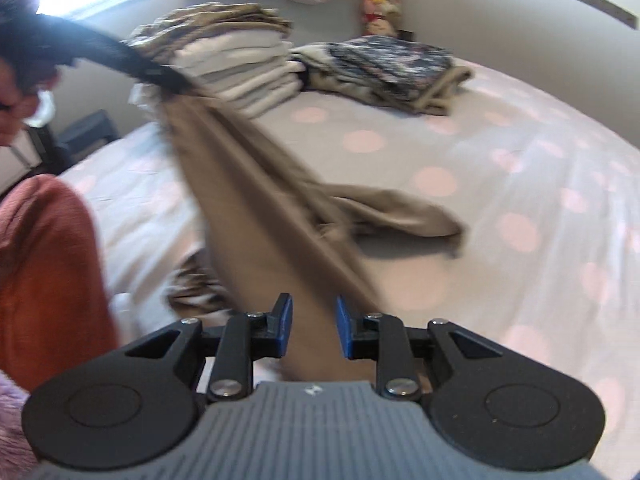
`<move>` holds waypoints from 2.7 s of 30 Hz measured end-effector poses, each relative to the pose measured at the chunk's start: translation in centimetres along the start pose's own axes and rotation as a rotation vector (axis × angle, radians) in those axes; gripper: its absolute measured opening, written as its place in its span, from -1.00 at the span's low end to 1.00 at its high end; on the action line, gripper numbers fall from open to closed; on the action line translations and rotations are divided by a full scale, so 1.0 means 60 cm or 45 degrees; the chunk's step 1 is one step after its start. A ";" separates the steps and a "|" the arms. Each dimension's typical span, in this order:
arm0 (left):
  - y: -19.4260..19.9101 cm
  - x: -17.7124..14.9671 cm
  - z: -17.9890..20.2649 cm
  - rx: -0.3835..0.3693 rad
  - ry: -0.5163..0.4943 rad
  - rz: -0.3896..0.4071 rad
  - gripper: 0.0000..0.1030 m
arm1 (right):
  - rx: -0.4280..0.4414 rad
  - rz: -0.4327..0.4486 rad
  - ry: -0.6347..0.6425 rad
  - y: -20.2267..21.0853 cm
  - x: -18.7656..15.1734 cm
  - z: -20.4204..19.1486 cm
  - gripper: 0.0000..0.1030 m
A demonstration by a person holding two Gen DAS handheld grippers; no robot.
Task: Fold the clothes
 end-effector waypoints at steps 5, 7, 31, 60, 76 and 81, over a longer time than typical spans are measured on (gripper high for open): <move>-0.003 0.009 -0.076 0.116 0.032 0.002 -0.94 | -0.074 -0.025 0.011 -0.032 0.025 0.041 -0.46; -0.007 0.010 -0.107 0.156 0.053 -0.002 -0.94 | -0.077 -0.030 0.018 -0.054 0.039 0.044 -0.46; -0.098 -0.041 -0.245 0.224 0.193 -0.129 -0.94 | 0.212 -0.217 0.074 -0.261 0.094 -0.040 -0.86; 0.116 0.172 0.064 -0.207 -0.170 0.395 -0.94 | -0.742 0.691 -0.065 0.342 0.180 0.108 -0.95; -0.135 -0.070 0.095 -0.309 0.092 -0.189 -0.93 | -0.560 0.067 -0.426 0.075 -0.084 0.163 -0.89; -0.150 -0.089 0.086 -0.253 0.201 -0.213 -0.71 | -0.571 0.024 -0.447 0.058 -0.097 0.157 -0.65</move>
Point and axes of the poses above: each gripper's, at about its wrist camera, not at the fingertips, and y roughly against the way its jaws point, z to its right, x to its top, the point moved 7 cm from there along -y, roughly the way its jaws point, and after that the axes turned 1 degree about y, right-handed, at the moved point
